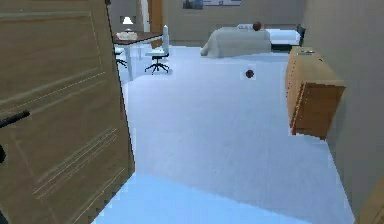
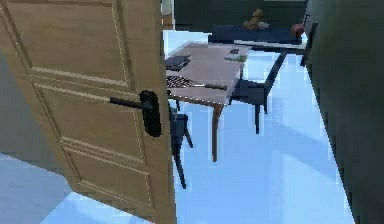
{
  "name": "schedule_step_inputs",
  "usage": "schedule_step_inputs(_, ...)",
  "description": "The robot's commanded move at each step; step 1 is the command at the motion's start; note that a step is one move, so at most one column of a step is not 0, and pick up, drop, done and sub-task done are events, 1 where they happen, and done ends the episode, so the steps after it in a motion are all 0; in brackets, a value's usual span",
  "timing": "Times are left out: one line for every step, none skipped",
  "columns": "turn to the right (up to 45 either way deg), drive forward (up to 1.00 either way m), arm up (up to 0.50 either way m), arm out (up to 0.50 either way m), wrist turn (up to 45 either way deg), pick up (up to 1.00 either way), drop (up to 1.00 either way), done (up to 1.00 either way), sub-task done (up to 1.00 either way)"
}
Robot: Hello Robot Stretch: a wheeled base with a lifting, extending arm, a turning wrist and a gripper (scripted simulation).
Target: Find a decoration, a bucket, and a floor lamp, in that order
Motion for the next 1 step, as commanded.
schedule_step_inputs(0.0, 1.00, 0.00, 0.00, 0.0, 0.00, 0.00, 0.00, 0.00)
